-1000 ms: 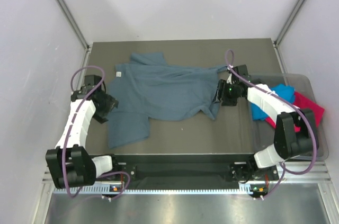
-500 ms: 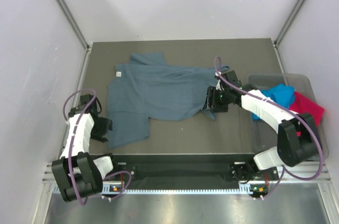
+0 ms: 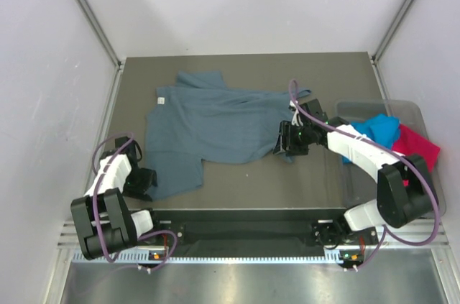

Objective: Fold and stack the t-shirts
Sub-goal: Flatten the tshirt out

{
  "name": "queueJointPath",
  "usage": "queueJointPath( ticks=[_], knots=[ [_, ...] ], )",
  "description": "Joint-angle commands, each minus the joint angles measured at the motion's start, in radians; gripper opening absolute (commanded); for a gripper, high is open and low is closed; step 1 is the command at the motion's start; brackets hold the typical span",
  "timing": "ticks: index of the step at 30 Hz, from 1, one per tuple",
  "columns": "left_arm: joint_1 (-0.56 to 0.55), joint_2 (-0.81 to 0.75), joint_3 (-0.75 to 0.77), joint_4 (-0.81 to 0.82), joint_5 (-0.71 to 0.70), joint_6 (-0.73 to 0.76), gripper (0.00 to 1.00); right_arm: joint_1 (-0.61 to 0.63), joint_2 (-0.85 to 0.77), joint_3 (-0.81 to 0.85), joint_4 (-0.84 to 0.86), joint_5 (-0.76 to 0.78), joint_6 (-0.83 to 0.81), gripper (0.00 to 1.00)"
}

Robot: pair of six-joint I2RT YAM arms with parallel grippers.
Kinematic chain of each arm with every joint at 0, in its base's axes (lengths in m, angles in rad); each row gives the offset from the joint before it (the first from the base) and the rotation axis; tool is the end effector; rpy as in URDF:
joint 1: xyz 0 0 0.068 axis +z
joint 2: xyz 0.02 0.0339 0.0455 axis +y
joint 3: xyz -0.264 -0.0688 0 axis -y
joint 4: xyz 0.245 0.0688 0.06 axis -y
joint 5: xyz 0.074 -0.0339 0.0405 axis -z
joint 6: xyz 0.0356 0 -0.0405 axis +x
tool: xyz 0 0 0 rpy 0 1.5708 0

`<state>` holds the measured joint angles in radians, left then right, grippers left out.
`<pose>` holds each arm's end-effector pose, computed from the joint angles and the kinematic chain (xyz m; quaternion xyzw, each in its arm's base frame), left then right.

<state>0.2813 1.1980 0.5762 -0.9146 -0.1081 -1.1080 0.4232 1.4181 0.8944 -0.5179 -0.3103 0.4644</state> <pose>0.1543 0.0486 0.1561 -0.6398 0.7664 0.0426 0.0374 0.2476 0.1235 0.2107 -0.0208 0.9542 0.2456 0.1693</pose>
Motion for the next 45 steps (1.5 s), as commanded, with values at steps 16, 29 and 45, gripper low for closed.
queueJointPath(
  ticks=[16,29,45],
  knots=[
    [0.013,-0.063,-0.043,0.088,0.005,0.045,0.00,-0.095,-0.028,-0.040,-0.033,0.037,-0.070,0.53],
    [-0.065,-0.204,0.062,0.062,0.064,0.168,0.00,-0.087,0.068,0.000,0.064,0.043,-0.248,0.52],
    [-0.100,-0.184,0.201,0.128,0.142,0.241,0.00,0.019,0.212,0.078,0.058,0.238,-0.181,0.00]
  ],
)
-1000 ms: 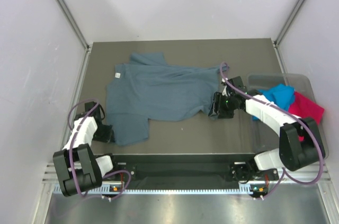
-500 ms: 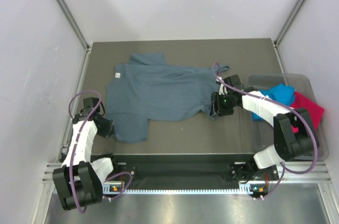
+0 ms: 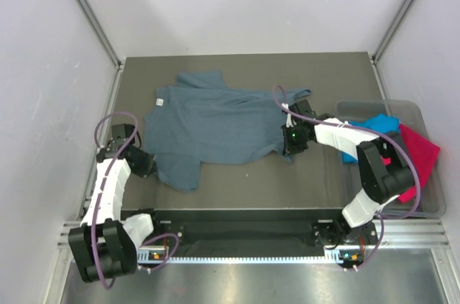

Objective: Fold and stack the t-shirts
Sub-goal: Flatten the tshirt out

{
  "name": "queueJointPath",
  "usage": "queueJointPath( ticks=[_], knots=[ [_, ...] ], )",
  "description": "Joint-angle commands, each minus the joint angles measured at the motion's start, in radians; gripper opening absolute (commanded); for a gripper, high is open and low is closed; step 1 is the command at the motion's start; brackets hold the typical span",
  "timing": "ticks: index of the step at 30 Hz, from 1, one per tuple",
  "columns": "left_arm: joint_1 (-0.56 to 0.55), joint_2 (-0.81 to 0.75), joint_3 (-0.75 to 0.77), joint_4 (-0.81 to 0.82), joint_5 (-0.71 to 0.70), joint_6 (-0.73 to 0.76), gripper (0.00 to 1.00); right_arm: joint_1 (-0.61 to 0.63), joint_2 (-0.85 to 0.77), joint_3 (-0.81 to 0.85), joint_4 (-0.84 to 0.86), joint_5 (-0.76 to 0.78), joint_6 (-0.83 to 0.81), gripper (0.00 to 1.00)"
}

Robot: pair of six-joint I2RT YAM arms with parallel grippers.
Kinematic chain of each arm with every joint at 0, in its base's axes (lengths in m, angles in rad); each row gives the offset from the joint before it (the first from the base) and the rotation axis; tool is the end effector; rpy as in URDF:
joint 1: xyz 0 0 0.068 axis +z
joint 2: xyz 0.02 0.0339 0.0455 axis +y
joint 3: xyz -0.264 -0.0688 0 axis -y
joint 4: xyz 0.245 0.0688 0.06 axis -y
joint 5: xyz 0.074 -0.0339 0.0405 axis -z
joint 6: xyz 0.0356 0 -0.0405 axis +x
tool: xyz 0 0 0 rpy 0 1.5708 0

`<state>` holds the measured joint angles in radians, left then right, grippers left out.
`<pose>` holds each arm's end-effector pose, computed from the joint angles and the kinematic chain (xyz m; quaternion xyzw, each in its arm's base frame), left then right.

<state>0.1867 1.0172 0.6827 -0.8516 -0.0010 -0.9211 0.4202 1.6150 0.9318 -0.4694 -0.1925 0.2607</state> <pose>0.1704 0.0322 0.2127 -0.5164 0.8347 -0.0682 0.1786 0.2746 0.1302 0.1696 -0.0975 0.9690 0.1576 0.1634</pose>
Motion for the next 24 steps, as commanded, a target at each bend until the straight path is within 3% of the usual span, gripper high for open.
queueJointPath(
  ticks=[1,8,13,16,20,24],
  knots=[
    [-0.006,0.003,0.141,0.066,0.036,0.065,0.00,0.035,0.014,0.044,0.011,0.163,0.029,0.00],
    [-0.016,0.087,0.710,0.209,0.136,0.280,0.00,0.080,-0.236,0.204,-0.061,0.415,0.040,0.00],
    [-0.035,0.148,1.111,0.367,0.252,0.413,0.00,0.214,-0.427,0.360,-0.097,0.504,-0.080,0.00],
    [-0.044,0.156,1.286,0.361,0.282,0.464,0.00,0.319,-0.567,0.416,-0.112,0.547,-0.127,0.00],
    [-0.075,0.115,1.544,0.342,0.239,0.527,0.00,0.419,-0.757,0.473,-0.163,0.527,-0.132,0.00],
    [-0.141,0.040,1.640,0.358,0.161,0.590,0.00,0.450,-0.848,0.541,-0.239,0.372,-0.081,0.00]
  ],
)
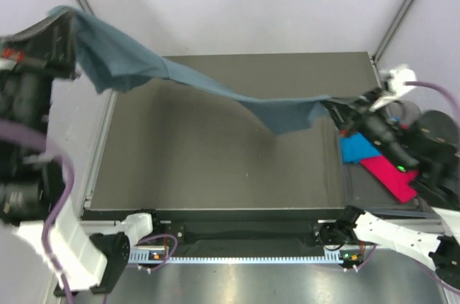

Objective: Fold and stack the t-shirts
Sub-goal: Flatten the tshirt out

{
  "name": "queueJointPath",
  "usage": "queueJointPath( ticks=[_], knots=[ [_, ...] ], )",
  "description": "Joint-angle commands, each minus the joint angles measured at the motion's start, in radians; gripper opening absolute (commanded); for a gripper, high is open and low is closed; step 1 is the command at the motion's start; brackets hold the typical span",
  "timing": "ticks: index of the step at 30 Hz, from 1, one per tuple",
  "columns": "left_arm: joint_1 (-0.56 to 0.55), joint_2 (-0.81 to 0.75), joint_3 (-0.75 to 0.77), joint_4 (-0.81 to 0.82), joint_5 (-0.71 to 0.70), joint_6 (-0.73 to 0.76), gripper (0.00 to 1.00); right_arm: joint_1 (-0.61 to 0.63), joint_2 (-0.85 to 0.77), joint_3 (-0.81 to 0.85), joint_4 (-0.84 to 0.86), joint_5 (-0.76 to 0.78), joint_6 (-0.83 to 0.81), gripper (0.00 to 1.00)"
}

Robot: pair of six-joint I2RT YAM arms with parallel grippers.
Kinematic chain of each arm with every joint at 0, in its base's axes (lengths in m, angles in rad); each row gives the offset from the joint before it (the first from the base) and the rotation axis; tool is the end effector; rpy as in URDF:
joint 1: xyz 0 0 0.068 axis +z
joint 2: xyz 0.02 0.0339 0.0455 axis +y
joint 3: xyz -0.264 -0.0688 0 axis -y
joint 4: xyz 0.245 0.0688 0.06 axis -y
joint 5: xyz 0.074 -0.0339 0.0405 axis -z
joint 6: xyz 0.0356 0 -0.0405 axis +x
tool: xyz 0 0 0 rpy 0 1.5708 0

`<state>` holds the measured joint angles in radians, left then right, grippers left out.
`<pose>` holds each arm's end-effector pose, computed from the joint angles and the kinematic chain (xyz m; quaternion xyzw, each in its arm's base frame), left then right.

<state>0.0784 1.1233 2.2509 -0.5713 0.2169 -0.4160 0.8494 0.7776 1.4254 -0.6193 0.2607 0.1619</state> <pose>0.0494 -0.0038 0.6560 -0.0264 0.4914 -0.1978 0.8478 0.0725 0.0686 0.4975 -0.1451 0.6820 0.2651 0.6659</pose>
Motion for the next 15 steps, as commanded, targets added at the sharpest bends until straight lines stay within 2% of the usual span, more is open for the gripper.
queueJointPath(
  ticks=[1,3,5,9,12,14,15],
  knots=[
    [-0.060,-0.082,0.072,0.097,-0.097,0.091,0.00,0.020,-0.027,0.075,-0.120,-0.103,0.031,0.00],
    [-0.080,-0.106,0.062,0.152,-0.129,0.109,0.00,0.019,-0.040,0.096,-0.137,-0.129,0.068,0.00],
    [-0.159,-0.102,0.059,0.180,-0.171,0.135,0.00,0.019,-0.029,0.124,-0.172,-0.109,0.096,0.00],
    [-0.284,-0.018,0.009,0.192,-0.289,0.221,0.00,0.019,0.070,0.167,-0.211,-0.016,0.129,0.00],
    [-0.292,0.064,-0.089,0.253,-0.316,0.287,0.00,0.005,0.202,0.207,-0.218,0.050,0.153,0.00],
    [-0.290,0.134,-0.119,0.252,-0.318,0.351,0.00,-0.038,0.328,0.266,-0.247,0.035,0.174,0.00],
    [-0.287,0.214,-0.125,0.245,-0.345,0.371,0.00,-0.117,0.365,0.283,-0.252,-0.045,0.182,0.00]
  ],
)
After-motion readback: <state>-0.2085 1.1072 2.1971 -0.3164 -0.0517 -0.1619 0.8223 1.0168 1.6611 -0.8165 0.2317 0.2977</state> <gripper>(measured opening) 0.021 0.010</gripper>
